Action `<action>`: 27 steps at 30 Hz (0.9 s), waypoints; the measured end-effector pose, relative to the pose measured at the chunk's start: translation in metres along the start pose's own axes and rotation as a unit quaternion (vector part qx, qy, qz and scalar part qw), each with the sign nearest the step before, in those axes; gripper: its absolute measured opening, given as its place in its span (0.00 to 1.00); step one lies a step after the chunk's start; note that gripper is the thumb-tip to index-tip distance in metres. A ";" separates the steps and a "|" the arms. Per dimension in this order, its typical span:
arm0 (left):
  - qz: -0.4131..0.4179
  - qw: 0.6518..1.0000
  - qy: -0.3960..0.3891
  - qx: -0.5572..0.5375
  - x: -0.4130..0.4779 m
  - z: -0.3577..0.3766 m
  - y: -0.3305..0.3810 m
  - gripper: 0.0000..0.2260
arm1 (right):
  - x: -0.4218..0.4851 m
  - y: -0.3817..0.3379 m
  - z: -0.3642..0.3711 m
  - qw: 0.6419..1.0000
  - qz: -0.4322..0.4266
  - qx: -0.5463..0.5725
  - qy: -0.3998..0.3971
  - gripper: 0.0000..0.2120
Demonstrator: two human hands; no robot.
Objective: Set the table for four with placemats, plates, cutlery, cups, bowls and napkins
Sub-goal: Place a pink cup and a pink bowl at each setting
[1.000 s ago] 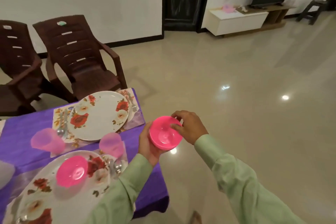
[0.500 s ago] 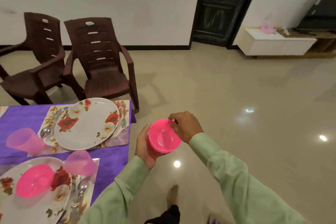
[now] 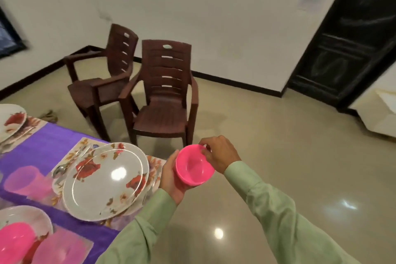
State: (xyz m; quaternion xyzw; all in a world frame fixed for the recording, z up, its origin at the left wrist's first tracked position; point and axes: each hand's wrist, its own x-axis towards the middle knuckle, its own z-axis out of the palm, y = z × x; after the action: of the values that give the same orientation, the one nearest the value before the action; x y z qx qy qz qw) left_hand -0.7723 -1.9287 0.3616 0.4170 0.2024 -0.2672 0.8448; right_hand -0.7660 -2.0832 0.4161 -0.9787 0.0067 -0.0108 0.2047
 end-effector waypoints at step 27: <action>0.320 0.801 0.371 -0.345 0.209 0.002 0.174 0.22 | 0.416 -0.132 0.082 0.782 -0.571 0.020 -0.250 0.11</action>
State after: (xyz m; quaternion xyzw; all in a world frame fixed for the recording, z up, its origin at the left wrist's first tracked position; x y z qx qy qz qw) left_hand -0.5026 -1.9011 0.3485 0.2063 0.4342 0.2811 0.8306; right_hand -0.3466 -1.9365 0.4012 -0.7678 -0.6047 0.1190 0.1748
